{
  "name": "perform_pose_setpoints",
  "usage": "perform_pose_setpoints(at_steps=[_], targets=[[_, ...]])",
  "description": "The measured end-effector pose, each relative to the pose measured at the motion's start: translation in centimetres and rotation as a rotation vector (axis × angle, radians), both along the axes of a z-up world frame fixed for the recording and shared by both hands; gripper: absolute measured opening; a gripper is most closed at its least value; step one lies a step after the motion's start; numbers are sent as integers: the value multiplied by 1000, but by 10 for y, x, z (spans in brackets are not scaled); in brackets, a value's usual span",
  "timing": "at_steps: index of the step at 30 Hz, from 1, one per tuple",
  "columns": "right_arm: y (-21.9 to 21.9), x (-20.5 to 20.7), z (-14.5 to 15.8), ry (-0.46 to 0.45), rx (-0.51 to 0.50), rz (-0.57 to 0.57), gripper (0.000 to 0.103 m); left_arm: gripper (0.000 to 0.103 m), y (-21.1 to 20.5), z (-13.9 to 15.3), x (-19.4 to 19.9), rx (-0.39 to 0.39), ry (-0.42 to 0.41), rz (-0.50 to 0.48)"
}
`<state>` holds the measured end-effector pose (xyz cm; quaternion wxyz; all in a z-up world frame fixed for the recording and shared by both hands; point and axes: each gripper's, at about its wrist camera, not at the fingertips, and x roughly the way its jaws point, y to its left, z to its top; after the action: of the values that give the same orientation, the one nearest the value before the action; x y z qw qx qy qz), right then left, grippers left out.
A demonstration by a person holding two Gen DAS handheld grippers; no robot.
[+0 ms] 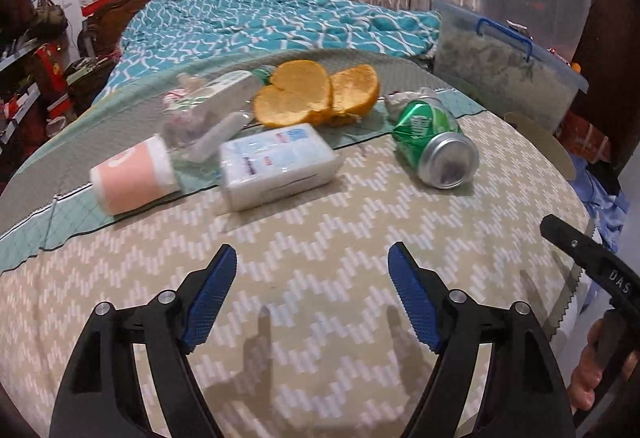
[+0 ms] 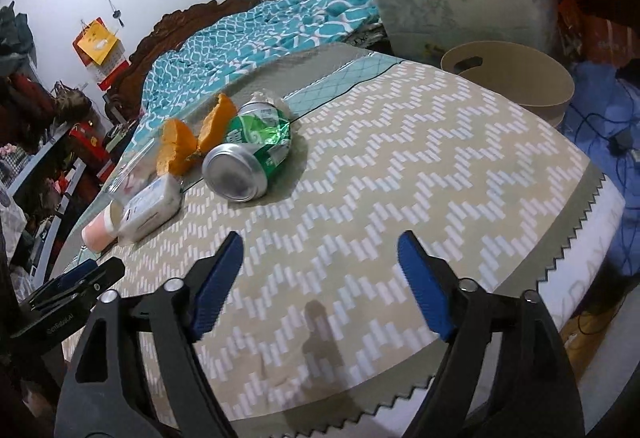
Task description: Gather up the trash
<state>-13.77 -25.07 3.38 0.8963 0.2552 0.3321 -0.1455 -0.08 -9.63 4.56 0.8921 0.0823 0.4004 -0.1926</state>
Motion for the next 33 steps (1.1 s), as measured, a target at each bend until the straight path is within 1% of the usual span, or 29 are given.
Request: perform_pose_setpoints(at_steps=[5, 10, 12, 14, 18, 22, 28, 33], targets=[[11, 3, 0, 28, 8, 19, 82, 75, 18, -5, -1, -10, -9, 27], [22, 4, 6, 37, -21, 29, 83, 76, 34, -11, 3, -38, -33, 55], [21, 3, 8, 36, -27, 15, 83, 75, 34, -10, 7, -48, -50, 46], [21, 0, 11, 28, -35, -7, 83, 75, 30, -7, 10, -56, -83, 27], [20, -5, 16, 22, -45, -43, 83, 75, 19, -6, 16, -48, -124, -17], [18, -4, 14, 37, -36, -63, 84, 75, 15, -5, 15, -50, -143, -53], [22, 6, 5, 70, -8, -56, 84, 76, 22, -5, 15, -85, -142, -48], [30, 15, 0, 88, -4, -28, 84, 76, 26, -5, 14, -91, -147, -44]])
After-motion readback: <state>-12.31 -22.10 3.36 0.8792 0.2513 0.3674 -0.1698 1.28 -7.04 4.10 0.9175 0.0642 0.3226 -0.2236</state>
